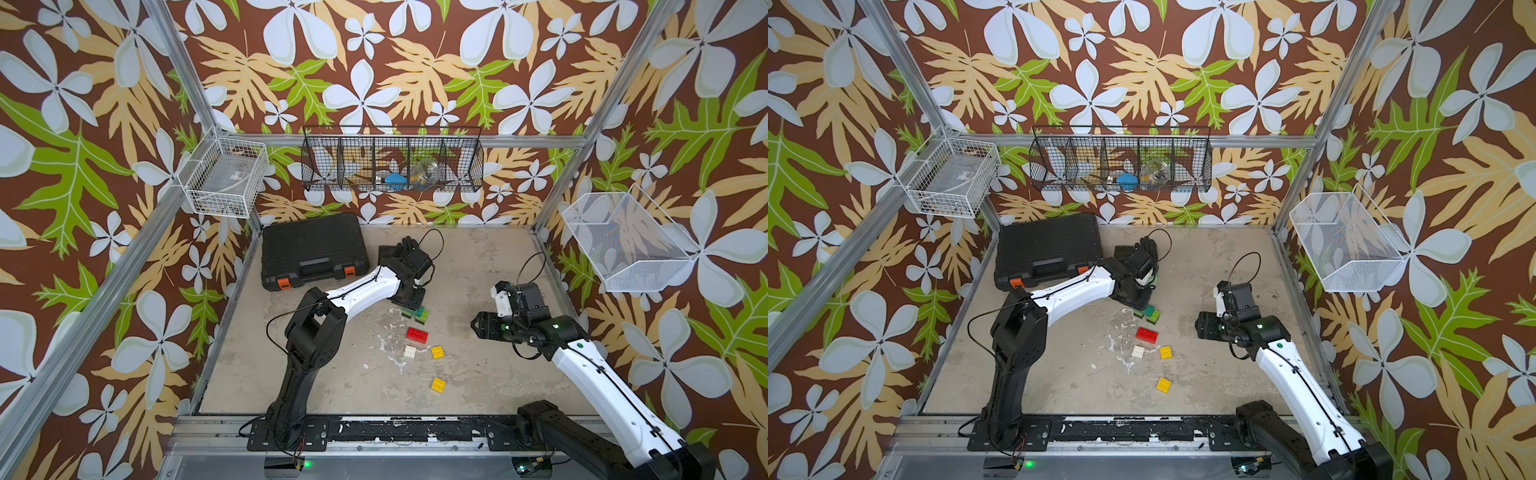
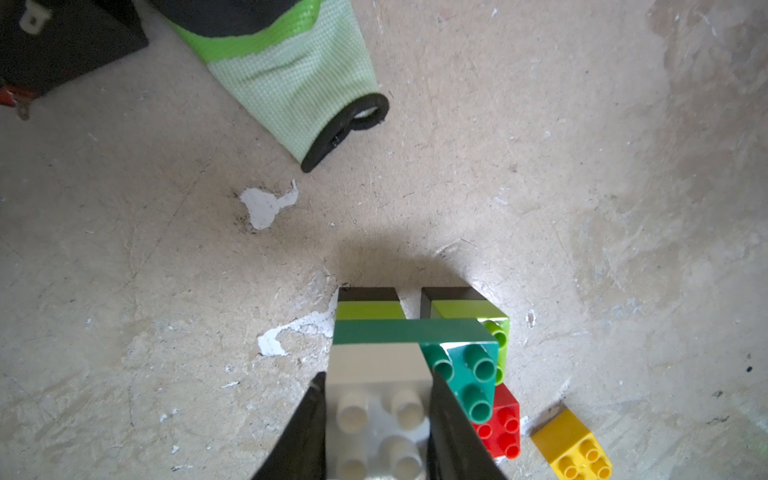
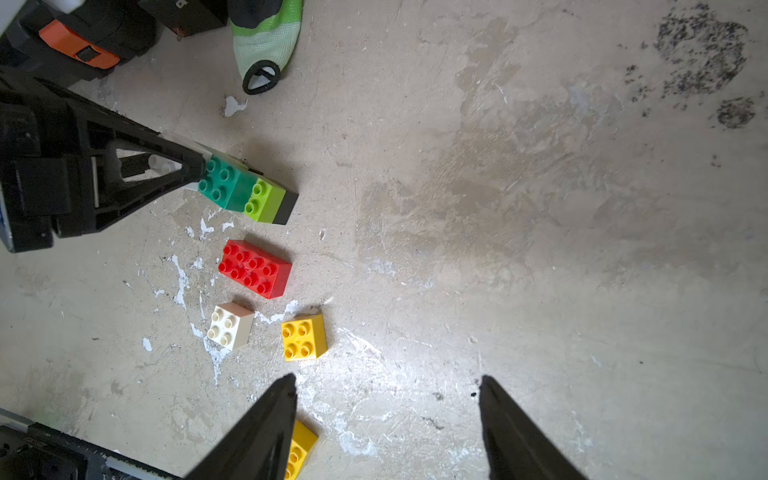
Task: Assemble a giraffe with lego
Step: Assemble the lego brick with the lego brick.
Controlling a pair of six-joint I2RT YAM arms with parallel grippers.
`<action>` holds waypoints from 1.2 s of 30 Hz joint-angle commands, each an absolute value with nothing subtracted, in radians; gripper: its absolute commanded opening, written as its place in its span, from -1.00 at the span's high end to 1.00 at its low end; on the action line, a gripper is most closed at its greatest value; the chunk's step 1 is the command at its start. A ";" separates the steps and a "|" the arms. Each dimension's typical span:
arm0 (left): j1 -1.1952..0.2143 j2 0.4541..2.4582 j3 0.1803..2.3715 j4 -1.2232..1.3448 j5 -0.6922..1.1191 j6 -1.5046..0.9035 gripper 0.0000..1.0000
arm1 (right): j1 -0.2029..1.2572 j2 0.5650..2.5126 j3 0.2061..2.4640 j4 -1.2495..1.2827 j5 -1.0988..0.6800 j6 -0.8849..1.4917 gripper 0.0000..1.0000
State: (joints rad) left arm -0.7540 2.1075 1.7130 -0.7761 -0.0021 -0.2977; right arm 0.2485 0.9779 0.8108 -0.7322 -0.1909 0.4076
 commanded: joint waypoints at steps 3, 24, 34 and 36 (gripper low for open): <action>-0.753 2.134 1.635 -0.819 0.050 -0.301 0.61 | 0.238 0.973 0.814 -0.726 -0.209 0.392 -0.44; -0.833 2.031 1.501 -0.738 0.081 -0.568 0.42 | 0.229 0.943 0.816 -0.701 -0.249 0.384 -0.44; -0.837 2.031 1.569 -0.760 0.059 -0.565 -0.15 | 0.233 0.928 0.816 -0.706 -0.230 0.379 -0.44; -0.838 2.024 1.588 -0.765 0.051 -0.564 -0.16 | 0.233 0.927 0.818 -0.707 -0.227 0.379 -0.44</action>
